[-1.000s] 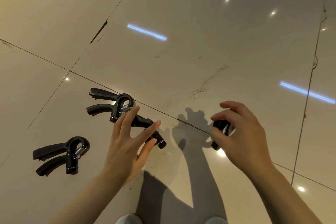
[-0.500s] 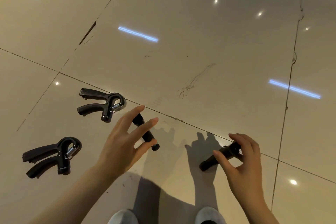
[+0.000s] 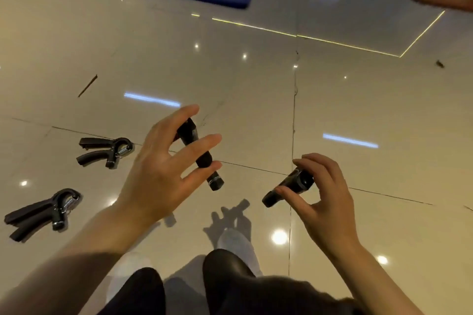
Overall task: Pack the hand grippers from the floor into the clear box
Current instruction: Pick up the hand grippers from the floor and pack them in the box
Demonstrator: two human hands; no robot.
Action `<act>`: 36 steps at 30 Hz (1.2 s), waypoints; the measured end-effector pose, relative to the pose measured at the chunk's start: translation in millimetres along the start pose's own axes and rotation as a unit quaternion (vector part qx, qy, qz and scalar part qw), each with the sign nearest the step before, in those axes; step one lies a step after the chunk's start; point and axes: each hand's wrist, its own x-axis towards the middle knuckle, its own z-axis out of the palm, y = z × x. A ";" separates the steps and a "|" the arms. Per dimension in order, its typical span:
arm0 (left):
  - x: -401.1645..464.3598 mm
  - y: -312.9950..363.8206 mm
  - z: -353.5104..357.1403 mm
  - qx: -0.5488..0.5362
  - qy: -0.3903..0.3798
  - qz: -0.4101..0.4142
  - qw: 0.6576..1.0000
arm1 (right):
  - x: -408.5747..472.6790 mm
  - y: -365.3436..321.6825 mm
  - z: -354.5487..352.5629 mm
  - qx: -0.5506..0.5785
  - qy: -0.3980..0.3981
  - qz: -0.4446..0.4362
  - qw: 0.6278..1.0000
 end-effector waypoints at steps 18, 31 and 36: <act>74.8 466.9 42.4 -0.077 -0.030 0.126 0.989 | -221.4 107.7 -406.6 0.045 0.195 0.070 0.977; 31.3 736.1 202.4 -0.150 -0.097 0.038 0.983 | -379.1 285.7 -607.5 0.075 0.241 0.215 0.943; 10.2 793.4 251.4 -0.160 -0.131 0.018 0.978 | -416.3 350.1 -656.2 0.093 0.261 0.278 0.920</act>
